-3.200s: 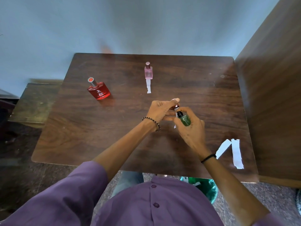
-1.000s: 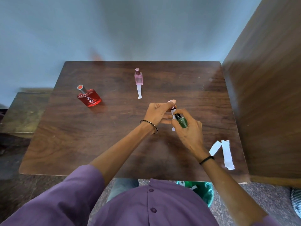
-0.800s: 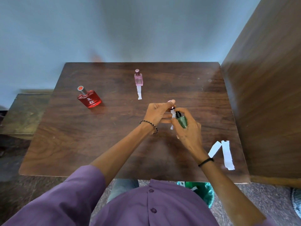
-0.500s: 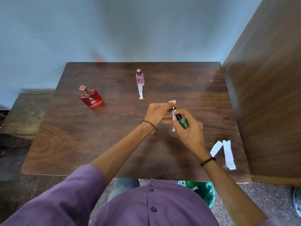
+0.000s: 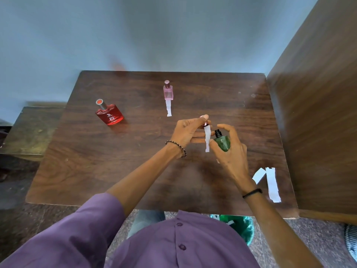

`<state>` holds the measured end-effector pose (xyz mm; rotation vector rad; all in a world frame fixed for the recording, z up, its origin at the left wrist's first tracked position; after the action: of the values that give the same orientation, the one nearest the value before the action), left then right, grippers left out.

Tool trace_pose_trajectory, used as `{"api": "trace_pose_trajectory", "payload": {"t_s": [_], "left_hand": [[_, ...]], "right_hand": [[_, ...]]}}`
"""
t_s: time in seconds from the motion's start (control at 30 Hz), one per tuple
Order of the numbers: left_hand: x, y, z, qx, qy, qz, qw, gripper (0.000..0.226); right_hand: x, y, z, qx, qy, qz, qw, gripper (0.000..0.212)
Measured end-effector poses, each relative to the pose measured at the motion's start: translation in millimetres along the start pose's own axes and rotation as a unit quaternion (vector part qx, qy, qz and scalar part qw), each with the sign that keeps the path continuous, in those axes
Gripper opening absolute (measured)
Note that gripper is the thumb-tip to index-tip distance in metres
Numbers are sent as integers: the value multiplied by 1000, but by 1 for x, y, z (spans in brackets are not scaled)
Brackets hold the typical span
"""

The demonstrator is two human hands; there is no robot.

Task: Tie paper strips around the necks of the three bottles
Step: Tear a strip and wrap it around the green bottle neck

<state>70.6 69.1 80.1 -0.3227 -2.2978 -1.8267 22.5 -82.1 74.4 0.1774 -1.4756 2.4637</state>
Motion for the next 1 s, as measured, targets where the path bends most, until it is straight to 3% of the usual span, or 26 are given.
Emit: {"api": "trace_pose_trajectory", "payload": {"t_s": [0.37,0.73,1.0], "left_hand": [[-2,-1,-2,-5,4,3,1000,39],[-5,-2,-4,-36,1,13,999,39],[-3,-7,-1,-42,20,15,999,40]], "right_hand": [[-5,-9,-6,78,-22,84,993,40],[-9,-7,-11,111,-38,68,991,28],[3,-3,-17,51,-4,54,997,31]]}}
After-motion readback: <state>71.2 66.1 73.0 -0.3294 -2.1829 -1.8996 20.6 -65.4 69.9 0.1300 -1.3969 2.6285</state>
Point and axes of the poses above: each hand's wrist, its own x-axis away from the middle knuckle, its own z-axis out of the back of the hand, y = z × x, the point moved 2 cm from there along -x, towards the middle knuckle, and after that the axes turned 12 degrees about -z, right-handed, at the moved point
